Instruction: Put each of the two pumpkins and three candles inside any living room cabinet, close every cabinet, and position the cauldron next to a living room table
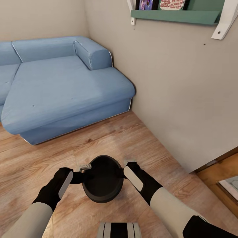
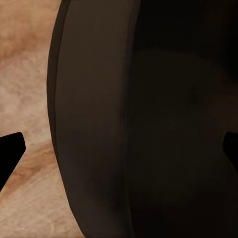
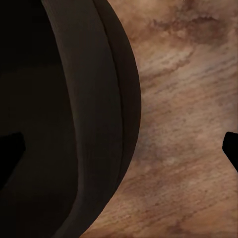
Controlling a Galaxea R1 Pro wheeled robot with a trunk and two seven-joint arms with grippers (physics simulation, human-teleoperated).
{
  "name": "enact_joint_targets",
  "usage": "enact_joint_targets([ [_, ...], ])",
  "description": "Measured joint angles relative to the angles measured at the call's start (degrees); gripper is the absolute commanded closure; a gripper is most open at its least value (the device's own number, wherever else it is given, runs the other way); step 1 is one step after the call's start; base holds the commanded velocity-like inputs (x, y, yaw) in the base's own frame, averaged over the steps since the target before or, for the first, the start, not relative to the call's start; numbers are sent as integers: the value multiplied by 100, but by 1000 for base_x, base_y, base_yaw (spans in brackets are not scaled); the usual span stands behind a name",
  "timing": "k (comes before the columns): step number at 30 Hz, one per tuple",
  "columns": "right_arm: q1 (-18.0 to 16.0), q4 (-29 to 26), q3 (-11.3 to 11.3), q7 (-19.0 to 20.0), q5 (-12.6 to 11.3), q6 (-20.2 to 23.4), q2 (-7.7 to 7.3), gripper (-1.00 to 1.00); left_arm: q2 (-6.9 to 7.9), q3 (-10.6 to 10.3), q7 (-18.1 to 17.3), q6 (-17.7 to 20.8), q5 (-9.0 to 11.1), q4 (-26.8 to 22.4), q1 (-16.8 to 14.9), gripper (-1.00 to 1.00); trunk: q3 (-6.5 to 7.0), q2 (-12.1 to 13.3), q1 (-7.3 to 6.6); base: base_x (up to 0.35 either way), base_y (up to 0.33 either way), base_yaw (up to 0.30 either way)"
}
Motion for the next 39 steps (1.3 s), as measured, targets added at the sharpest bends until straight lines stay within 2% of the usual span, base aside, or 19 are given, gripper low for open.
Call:
enact_joint_targets([
  [20,0,0,0,0,-5,0,0,-100,0,4,-5,3,0,0,1,-100,0,0,0,0,0,0],
  [21,0,0,2,0,-5,0,0,100,0,4,-4,3,0,0,0,-100,0,0,0,0,0,0],
  [25,1,-2,2,8,-80,-38,0,100,0,4,-1,2,0,1,0,-100,0,0,0,0,0,0],
  [26,-1,-1,2,3,-32,-17,0,100,0,4,-1,2,0,1,0,-100,0,0,0,0,0,0],
  [27,-3,0,1,1,118,39,0,100,0,5,1,3,0,0,1,-100,1,0,-1,0,0,0],
  [29,-3,-1,6,9,-34,-11,0,100,0,5,5,2,0,1,0,-100,1,-1,-1,0,0,0],
  [39,-2,-2,2,9,-15,-8,0,100,0,5,1,2,0,0,0,-100,1,0,-1,0,0,0],
])
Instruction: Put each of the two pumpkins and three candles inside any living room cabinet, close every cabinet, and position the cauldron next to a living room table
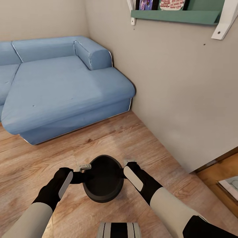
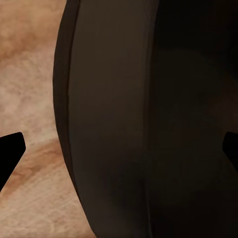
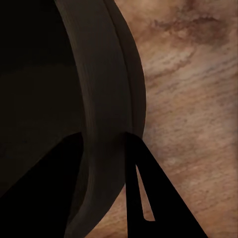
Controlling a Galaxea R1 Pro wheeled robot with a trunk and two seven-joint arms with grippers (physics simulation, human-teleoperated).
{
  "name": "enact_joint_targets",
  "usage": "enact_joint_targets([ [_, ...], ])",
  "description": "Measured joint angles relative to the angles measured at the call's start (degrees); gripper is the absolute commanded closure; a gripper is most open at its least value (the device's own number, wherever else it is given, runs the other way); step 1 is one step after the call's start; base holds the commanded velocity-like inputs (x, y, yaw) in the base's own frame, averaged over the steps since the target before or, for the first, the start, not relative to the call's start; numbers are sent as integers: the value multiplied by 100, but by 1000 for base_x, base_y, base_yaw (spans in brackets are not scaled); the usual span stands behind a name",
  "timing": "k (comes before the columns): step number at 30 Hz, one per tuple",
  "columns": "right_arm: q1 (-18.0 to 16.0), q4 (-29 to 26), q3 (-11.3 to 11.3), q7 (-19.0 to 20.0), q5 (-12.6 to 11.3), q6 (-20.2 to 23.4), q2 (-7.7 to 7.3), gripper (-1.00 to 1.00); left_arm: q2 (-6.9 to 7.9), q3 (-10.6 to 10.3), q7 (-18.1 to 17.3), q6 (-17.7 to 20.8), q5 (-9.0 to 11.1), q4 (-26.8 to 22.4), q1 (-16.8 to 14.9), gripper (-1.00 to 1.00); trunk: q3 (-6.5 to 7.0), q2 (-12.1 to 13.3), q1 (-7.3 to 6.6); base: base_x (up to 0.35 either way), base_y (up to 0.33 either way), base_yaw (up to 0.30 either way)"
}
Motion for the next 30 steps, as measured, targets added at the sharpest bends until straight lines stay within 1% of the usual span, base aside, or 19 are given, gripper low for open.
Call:
enact_joint_targets([
  [3,0,0,-1,0,0,0,0,100,0,0,4,0,0,0,0,-100,0,0,0,0,0,0],
  [4,0,0,0,0,0,0,0,100,0,0,7,0,0,0,0,100,0,0,0,0,0,0],
  [6,0,0,2,-1,7,2,0,100,1,1,10,-2,-32,0,0,100,0,0,0,0,0,0],
  [7,0,1,3,-5,38,14,0,100,2,3,12,-6,-103,0,-1,100,0,0,0,0,0,0],
  [8,-1,1,3,-2,8,7,0,100,0,3,16,-3,-58,2,0,100,0,0,0,0,0,0],
  [10,1,0,5,-2,-57,-17,0,100,-3,0,11,6,110,6,-1,100,0,0,0,0,0,0],
  [11,2,-1,9,-9,-66,-23,0,100,-6,-4,9,14,272,5,-1,100,0,0,0,0,0,0],
  [12,3,-1,8,-10,-69,-23,0,100,-7,-6,3,21,368,4,-2,100,0,0,0,0,0,0],
  [23,2,-1,7,-11,-72,-23,0,100,-7,-5,16,20,383,-3,-1,100,0,0,0,0,0,0],
  [30,6,4,9,-11,-68,5,0,100,-6,-5,18,23,362,-4,-2,100,154,10,-17,0,0,0],
])
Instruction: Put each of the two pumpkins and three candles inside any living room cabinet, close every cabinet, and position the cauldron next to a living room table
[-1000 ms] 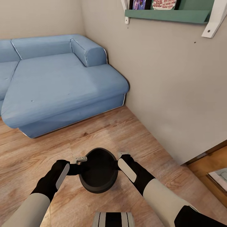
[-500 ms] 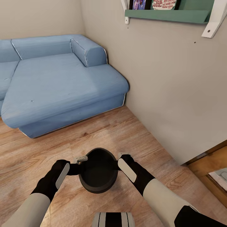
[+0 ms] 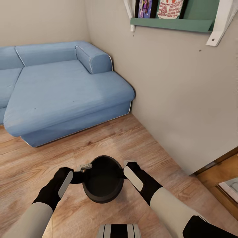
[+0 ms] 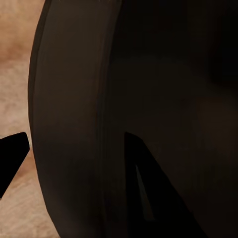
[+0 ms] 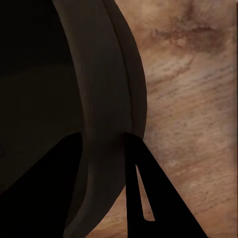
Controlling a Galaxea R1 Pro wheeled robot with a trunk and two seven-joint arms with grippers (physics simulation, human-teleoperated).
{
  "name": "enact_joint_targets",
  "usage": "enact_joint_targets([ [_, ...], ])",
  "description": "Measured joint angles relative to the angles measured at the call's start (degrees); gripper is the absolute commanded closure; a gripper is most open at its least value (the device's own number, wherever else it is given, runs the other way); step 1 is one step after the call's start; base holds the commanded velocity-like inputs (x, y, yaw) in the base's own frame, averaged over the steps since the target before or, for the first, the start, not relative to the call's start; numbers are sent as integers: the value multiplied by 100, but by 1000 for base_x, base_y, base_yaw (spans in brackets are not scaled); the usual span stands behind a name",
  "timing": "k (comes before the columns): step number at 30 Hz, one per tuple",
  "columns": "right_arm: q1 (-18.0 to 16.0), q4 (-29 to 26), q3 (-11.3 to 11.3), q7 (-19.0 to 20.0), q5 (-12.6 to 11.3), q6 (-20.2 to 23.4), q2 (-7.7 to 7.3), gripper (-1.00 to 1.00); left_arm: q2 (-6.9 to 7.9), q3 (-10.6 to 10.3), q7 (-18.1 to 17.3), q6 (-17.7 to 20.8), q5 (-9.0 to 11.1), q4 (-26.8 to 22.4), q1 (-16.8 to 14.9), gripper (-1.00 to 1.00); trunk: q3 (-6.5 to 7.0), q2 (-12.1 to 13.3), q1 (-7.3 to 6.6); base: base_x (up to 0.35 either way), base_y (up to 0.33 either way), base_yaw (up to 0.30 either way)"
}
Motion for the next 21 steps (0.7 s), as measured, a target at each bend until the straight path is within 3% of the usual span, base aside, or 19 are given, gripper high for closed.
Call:
enact_joint_targets([
  [21,3,-14,-10,29,55,20,0,100,0,7,-5,1,-4,-7,-1,100,465,28,-54,0,0,0],
])
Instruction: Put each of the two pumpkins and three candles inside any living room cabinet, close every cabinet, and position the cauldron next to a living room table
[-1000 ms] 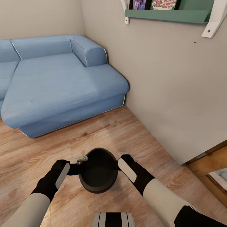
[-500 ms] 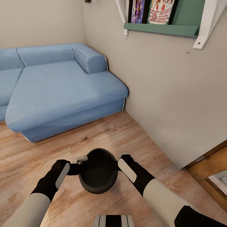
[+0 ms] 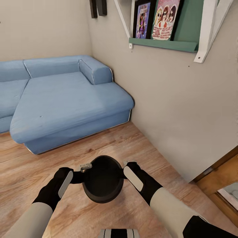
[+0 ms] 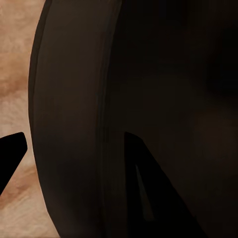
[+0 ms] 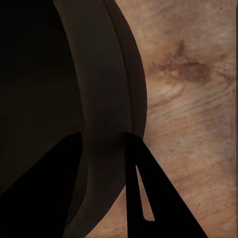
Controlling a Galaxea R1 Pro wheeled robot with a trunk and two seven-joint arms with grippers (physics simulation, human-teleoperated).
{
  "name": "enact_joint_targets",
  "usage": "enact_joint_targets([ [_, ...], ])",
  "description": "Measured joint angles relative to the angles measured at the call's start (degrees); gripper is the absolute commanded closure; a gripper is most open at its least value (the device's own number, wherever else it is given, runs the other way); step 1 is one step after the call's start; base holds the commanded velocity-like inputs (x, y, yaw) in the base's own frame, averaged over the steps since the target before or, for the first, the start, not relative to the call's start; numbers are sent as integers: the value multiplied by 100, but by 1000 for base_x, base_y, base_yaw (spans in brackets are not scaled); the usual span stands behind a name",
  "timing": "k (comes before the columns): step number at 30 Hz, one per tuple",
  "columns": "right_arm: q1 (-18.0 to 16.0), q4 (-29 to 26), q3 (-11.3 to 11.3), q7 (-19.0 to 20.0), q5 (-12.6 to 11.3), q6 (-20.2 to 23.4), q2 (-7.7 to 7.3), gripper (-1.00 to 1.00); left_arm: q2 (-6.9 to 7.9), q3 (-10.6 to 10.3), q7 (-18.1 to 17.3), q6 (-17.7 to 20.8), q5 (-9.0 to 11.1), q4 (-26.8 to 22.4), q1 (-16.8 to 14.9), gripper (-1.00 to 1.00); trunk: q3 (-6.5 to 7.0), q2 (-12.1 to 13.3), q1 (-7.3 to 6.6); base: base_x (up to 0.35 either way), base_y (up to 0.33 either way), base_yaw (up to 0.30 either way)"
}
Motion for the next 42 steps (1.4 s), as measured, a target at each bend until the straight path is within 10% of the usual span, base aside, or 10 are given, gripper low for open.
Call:
enact_joint_targets([
  [29,0,54,-4,59,-6,-7,0,100,-8,9,4,42,-45,2,1,100,643,39,-75,0,0,7],
  [42,-1,32,-14,64,43,0,0,100,-13,14,0,12,-40,-1,1,100,683,39,-74,9,0,248],
])
